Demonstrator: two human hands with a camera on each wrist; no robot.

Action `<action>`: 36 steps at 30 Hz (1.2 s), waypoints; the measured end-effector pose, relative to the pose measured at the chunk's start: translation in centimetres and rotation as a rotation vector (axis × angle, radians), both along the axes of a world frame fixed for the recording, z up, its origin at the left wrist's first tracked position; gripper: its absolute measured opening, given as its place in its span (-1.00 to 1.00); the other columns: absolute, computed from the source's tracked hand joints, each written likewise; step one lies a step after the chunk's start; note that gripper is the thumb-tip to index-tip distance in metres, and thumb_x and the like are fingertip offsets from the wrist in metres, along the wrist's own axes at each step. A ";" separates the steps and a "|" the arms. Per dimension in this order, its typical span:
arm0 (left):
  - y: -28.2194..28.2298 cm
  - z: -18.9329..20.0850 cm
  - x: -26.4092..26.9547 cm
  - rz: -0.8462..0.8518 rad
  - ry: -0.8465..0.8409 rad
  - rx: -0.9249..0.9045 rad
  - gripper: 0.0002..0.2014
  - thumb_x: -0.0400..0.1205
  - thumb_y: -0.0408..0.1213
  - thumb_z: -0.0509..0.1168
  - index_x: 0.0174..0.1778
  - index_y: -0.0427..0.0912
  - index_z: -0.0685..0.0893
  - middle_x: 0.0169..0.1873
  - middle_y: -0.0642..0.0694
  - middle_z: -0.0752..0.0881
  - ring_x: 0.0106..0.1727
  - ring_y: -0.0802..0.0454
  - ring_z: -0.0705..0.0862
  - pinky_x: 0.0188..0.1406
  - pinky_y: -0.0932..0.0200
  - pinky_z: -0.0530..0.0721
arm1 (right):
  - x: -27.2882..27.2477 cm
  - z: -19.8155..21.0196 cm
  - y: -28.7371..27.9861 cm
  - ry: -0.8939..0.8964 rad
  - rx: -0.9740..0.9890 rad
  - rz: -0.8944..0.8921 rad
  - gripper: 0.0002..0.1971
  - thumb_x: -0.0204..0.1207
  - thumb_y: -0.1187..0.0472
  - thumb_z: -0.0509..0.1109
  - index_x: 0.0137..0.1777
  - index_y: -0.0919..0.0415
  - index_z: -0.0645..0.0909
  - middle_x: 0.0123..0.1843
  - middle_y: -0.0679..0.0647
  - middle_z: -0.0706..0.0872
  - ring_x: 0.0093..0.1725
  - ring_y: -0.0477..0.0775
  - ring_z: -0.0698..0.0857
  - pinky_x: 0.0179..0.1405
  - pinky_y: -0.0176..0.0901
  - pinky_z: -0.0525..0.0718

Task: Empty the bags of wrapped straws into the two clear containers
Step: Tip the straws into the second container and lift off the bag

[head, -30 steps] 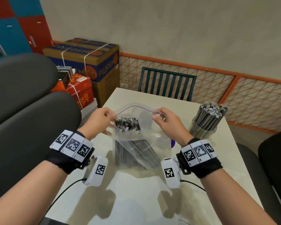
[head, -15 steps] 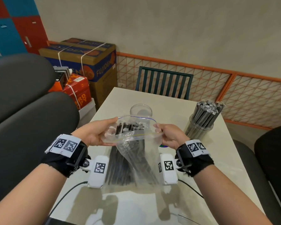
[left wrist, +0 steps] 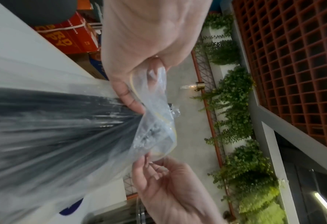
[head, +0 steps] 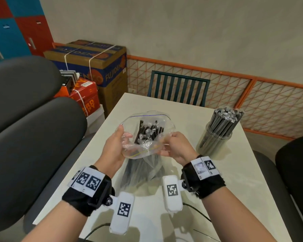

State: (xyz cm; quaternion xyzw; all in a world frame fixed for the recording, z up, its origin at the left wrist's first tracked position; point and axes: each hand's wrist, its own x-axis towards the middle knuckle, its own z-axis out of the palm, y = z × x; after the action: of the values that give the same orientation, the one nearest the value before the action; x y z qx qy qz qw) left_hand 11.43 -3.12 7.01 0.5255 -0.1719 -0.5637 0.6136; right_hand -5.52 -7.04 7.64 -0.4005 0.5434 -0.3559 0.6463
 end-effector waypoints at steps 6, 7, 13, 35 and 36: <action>0.6 -0.7 0.9 0.025 0.435 0.067 -0.62 0.75 -0.11 0.01 -0.35 -0.21 0.40 -0.19 -0.24 0.53 -0.03 -0.24 0.60 -0.34 -0.34 0.71 | -0.5 -0.7 0.7 -0.592 0.177 -0.152 -0.61 0.51 0.58 -0.13 -0.38 0.30 0.42 -0.66 0.08 0.52 -0.68 -0.05 0.53 -0.65 -0.25 0.63; 0.7 -0.8 1.0 0.038 0.466 0.098 -0.65 0.76 -0.13 0.01 -0.33 -0.19 0.39 -0.18 -0.24 0.53 -0.02 -0.22 0.60 -0.43 -0.35 0.68 | -0.7 -1.1 0.9 -0.598 0.202 -0.168 -0.59 0.52 0.56 -0.15 -0.43 0.24 0.37 -0.71 0.00 0.41 -0.76 -0.11 0.40 -0.79 -0.32 0.46; 1.4 -0.7 0.9 -0.177 0.027 0.259 -0.71 0.69 0.04 0.09 0.16 -0.09 0.42 -0.24 -0.14 0.57 -0.17 -0.12 0.63 -0.23 -0.20 0.74 | -1.5 -1.3 0.8 0.110 -0.153 0.031 -0.50 0.57 -0.19 0.19 0.46 -0.07 0.33 0.22 -0.13 0.51 0.14 -0.01 0.59 0.01 0.03 0.67; -2.2 -0.4 0.6 -0.436 -0.086 0.503 -0.57 0.59 -0.08 0.10 -0.62 -0.05 0.22 -0.75 0.03 0.27 -0.73 0.06 0.33 -0.47 0.35 0.56 | -1.8 -3.5 -1.1 0.069 0.085 -0.125 -0.77 0.66 0.36 0.05 -0.16 0.12 0.45 -0.16 0.10 0.50 -0.34 0.09 0.58 -0.71 -0.19 0.63; -2.1 -1.0 0.8 -0.426 -0.083 0.501 -0.59 0.60 -0.09 0.12 -0.58 -0.05 0.24 -0.75 0.02 0.28 -0.73 0.05 0.35 -0.51 0.33 0.62 | -1.9 -3.6 -1.0 0.044 0.109 -0.139 -0.73 0.63 0.43 0.02 -0.17 0.14 0.47 -0.16 0.12 0.51 -0.36 0.10 0.59 -0.72 -0.19 0.64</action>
State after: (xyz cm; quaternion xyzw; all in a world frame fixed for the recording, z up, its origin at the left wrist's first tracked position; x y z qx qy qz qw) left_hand 12.18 -5.27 6.05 0.6349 -0.1590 -0.6822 0.3259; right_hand -7.42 -8.03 4.06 -0.3338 0.6026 -0.3610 0.6286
